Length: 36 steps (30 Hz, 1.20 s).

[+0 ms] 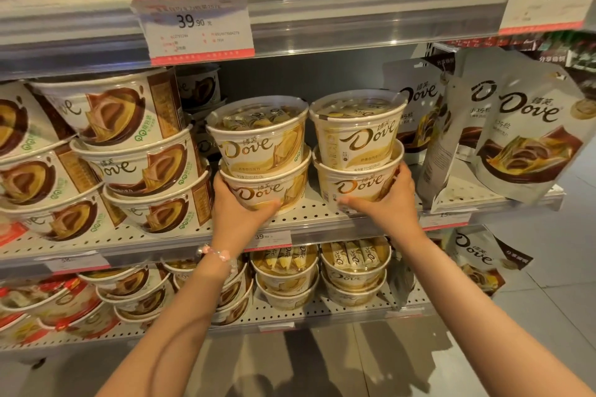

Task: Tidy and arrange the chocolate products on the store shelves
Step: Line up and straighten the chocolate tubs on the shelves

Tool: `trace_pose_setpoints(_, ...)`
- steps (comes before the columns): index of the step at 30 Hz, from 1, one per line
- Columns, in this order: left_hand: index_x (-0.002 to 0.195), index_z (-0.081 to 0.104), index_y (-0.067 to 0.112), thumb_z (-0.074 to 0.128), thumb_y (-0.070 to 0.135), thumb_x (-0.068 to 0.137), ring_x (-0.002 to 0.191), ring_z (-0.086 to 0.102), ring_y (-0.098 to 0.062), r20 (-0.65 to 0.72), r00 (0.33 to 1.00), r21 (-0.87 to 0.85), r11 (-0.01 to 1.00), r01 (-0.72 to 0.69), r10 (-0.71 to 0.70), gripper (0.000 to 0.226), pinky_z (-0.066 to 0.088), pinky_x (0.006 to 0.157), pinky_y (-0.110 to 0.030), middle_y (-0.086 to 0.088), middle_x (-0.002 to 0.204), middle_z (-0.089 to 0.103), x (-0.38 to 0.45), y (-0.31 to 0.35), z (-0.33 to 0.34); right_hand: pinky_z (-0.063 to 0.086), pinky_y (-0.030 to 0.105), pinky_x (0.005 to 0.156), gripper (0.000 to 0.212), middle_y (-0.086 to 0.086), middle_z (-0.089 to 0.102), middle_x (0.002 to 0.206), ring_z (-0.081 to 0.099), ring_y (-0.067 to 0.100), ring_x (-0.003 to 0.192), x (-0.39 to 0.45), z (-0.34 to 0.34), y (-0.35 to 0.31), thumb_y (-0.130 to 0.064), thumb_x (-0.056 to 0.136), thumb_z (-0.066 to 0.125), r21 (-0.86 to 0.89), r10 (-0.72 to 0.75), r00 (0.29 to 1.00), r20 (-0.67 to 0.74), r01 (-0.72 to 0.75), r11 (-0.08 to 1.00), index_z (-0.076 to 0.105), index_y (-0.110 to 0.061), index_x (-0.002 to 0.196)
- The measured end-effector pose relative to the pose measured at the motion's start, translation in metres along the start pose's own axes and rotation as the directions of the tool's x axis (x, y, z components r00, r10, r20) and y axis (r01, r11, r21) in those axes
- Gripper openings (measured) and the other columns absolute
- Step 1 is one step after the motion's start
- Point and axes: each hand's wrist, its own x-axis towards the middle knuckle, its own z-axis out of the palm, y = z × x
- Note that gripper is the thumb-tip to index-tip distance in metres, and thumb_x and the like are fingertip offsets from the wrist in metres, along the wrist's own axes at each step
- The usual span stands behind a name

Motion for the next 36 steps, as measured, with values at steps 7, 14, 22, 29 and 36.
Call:
trace_pose_setpoints(7,0.147,0.0,0.008,0.085,0.057,0.044,0.141,0.02,-0.028,-0.326,0.944,0.156,0.981,0.114,-0.058,0.142,0.014,0.116,-0.042,-0.016,0.152,0.021,-0.028,0.016,0.046,0.034,0.039,0.111,0.118,-0.008,0.04,0.128,0.04,0.016,0.129,0.015,-0.011,-0.004,-0.017,0.05,0.092,0.063,-0.041,0.981,0.189,0.03,0.998,0.016,-0.02,0.14)
trace_pose_setpoints(14,0.146,0.01,0.002,0.082,0.063,0.043,0.136,0.03,-0.03,-0.39,0.92,0.246,0.957,0.155,-0.049,0.14,0.019,0.111,-0.043,-0.019,0.146,0.033,-0.023,0.015,0.052,0.032,0.042,0.112,0.126,-0.006,0.042,0.136,0.04,0.012,0.128,0.018,-0.016,-0.001,-0.017,0.048,0.092,0.163,-0.026,0.983,0.184,-0.005,0.987,0.015,-0.021,0.146)
trace_pose_setpoints(22,0.145,0.011,0.002,0.086,0.054,0.048,0.139,0.024,-0.03,-0.33,0.942,0.232,0.962,0.141,-0.059,0.133,0.018,0.115,-0.038,-0.018,0.149,0.027,-0.018,0.012,0.045,0.04,0.045,0.106,0.127,-0.001,0.051,0.134,0.045,0.017,0.127,0.005,-0.002,-0.002,-0.061,0.029,0.086,-0.004,-0.011,1.0,-0.011,0.011,1.0,0.034,-0.023,0.138)
trace_pose_setpoints(29,0.137,0.027,0.003,0.088,0.05,0.043,0.125,0.045,-0.031,-0.272,0.962,0.241,0.968,0.072,-0.004,0.121,0.041,0.101,-0.04,-0.015,0.135,0.046,-0.01,0.009,0.028,0.031,0.042,0.112,0.13,0.007,0.039,0.143,0.031,0.022,0.135,-0.003,0.015,-0.001,-0.059,0.04,0.085,-0.095,-0.013,0.985,-0.173,-0.004,0.995,0.025,-0.014,0.145)
trace_pose_setpoints(36,0.132,0.03,0.005,0.088,0.052,0.04,0.122,0.048,-0.029,-0.228,0.973,0.243,0.969,0.033,0.024,0.119,0.044,0.098,-0.039,-0.013,0.133,0.048,-0.002,0.003,0.02,0.029,0.043,0.113,0.128,0.01,0.034,0.141,0.029,0.024,0.134,-0.015,0.03,-0.002,-0.057,0.043,0.087,-0.088,0.011,0.956,-0.293,-0.038,0.995,0.024,-0.01,0.143)
